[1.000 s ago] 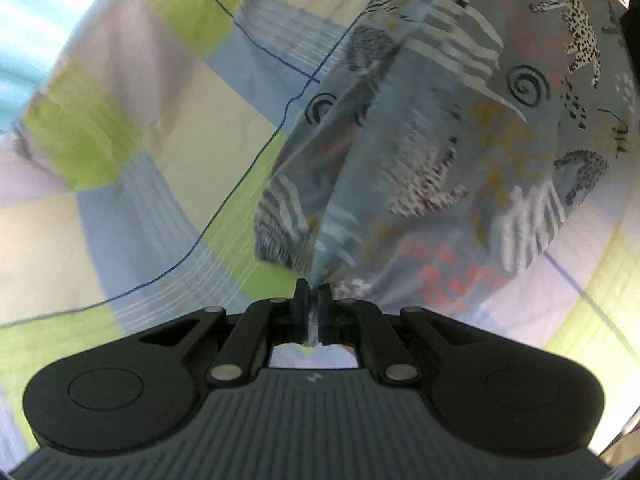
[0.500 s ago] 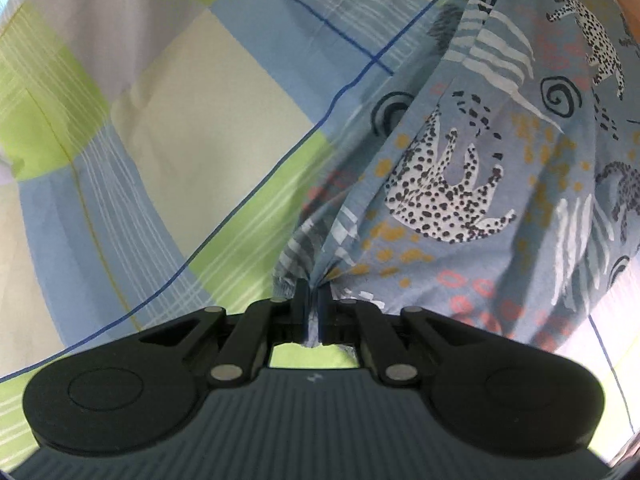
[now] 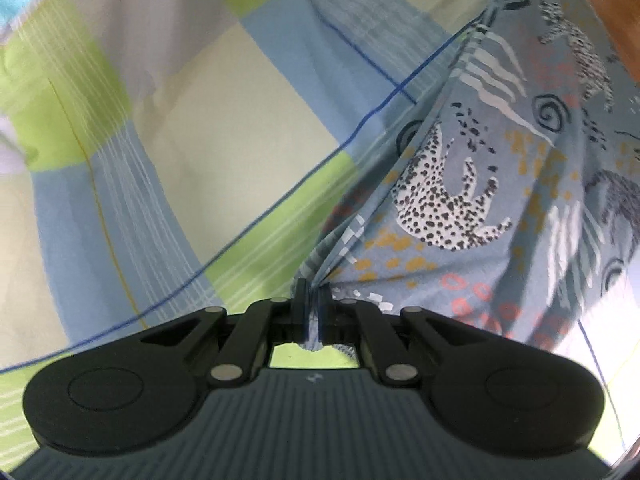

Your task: Fold clothes

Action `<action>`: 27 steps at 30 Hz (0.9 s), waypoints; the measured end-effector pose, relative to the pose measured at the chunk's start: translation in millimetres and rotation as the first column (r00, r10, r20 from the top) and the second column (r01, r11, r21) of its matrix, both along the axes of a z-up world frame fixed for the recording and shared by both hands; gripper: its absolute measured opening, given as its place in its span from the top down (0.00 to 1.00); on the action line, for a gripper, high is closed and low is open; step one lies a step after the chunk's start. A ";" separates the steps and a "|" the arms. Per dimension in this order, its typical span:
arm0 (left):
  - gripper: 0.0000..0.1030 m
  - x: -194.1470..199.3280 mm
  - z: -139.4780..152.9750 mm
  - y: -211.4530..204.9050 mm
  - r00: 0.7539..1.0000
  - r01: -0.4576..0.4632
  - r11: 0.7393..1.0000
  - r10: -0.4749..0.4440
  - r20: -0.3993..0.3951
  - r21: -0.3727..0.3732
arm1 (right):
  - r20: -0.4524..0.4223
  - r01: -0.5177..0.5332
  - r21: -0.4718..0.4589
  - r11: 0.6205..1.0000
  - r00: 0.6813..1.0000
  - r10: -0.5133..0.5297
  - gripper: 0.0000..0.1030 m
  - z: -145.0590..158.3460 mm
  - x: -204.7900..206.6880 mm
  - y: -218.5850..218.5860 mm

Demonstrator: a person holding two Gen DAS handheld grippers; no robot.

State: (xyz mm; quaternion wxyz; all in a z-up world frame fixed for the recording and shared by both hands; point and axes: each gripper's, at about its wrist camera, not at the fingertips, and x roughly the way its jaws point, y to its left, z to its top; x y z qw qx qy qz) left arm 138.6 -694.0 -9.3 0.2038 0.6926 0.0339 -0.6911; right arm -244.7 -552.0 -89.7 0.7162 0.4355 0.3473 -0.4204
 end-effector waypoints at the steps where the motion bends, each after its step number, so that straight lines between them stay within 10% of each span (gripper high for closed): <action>1: 0.98 0.5 2.3 0.8 1.000 0.000 1.000 0.000 -0.003 -0.002 | 0.000 0.000 -0.006 1.000 1.000 0.000 0.97 2.4 -0.8 0.4; 7: 0.97 15.3 -2.5 -1.0 0.998 -0.062 0.998 0.062 -0.024 0.000 | -0.004 -0.009 0.005 1.000 1.000 0.009 0.97 -3.5 -3.4 1.8; 16: 0.65 21.0 -21.8 -7.7 0.984 -0.167 0.982 0.172 0.044 -0.087 | -0.061 0.023 0.079 0.997 0.998 -0.018 0.83 -40.2 0.5 -14.5; 27: 0.65 41.2 12.7 51.7 0.916 -0.400 0.885 0.397 -0.062 -0.238 | -0.045 -0.006 0.066 0.998 0.999 0.009 0.81 -16.2 -10.3 -3.4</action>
